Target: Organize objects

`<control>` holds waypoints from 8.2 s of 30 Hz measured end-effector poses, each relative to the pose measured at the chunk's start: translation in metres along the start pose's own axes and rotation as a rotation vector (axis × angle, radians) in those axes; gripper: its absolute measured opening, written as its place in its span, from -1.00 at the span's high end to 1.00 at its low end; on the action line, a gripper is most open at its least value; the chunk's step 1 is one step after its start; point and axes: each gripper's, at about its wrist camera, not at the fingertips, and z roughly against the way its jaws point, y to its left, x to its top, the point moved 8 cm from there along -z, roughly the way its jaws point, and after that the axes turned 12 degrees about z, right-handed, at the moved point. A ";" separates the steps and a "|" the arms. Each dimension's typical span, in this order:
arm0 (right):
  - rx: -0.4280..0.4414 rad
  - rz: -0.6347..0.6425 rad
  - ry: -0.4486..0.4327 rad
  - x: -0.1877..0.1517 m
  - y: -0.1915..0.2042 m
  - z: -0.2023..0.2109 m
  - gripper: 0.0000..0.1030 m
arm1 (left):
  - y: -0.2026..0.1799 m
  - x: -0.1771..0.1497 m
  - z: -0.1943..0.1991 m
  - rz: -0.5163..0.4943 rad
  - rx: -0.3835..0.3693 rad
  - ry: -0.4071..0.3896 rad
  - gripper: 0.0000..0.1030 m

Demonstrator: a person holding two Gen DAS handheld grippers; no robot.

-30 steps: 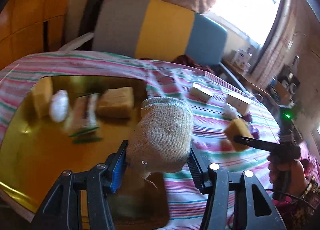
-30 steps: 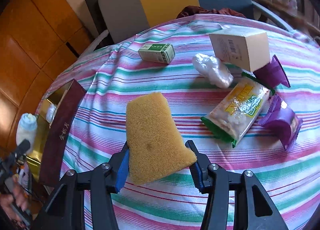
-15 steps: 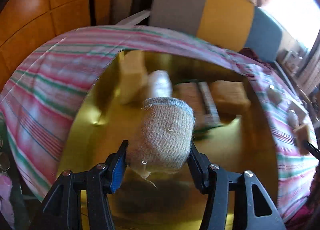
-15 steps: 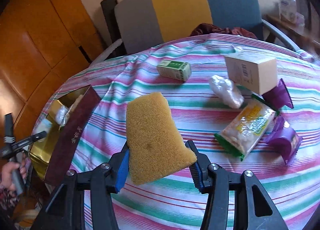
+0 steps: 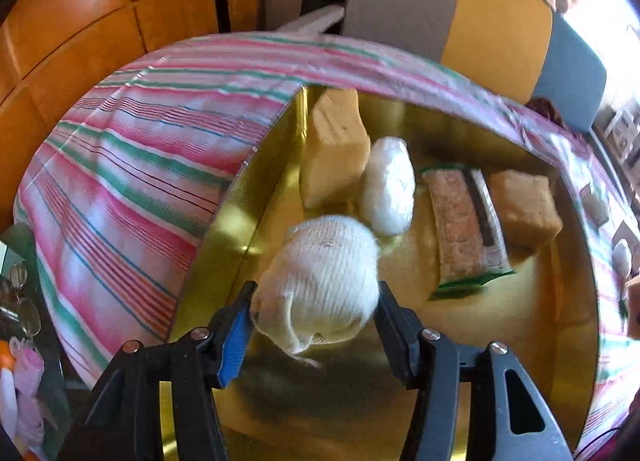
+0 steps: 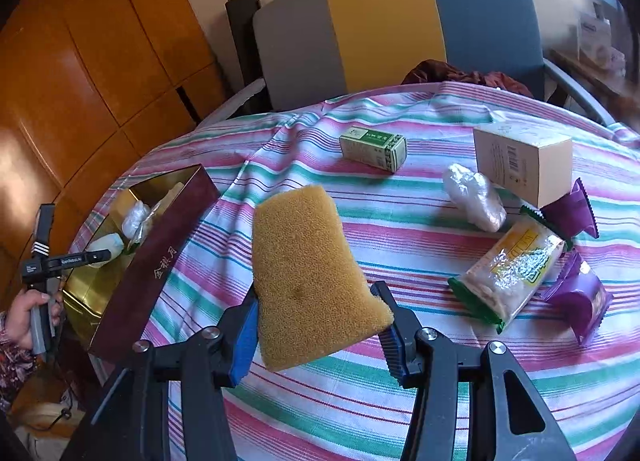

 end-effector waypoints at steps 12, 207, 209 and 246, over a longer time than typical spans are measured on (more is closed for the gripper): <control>0.049 0.053 0.007 0.018 0.050 0.006 -0.04 | 0.004 0.001 0.048 0.048 -0.138 -0.135 -0.12; -0.277 -0.527 0.099 -0.047 -0.227 0.060 0.42 | -0.473 -0.237 0.034 -0.790 -0.518 0.146 -0.32; -0.276 -0.536 0.097 -0.048 -0.228 0.060 0.42 | -0.476 -0.235 0.039 -0.823 -0.507 0.109 -0.32; -0.303 -0.407 0.153 -0.042 -0.214 0.044 0.42 | -0.382 -0.207 0.030 -0.549 -0.535 -0.005 0.08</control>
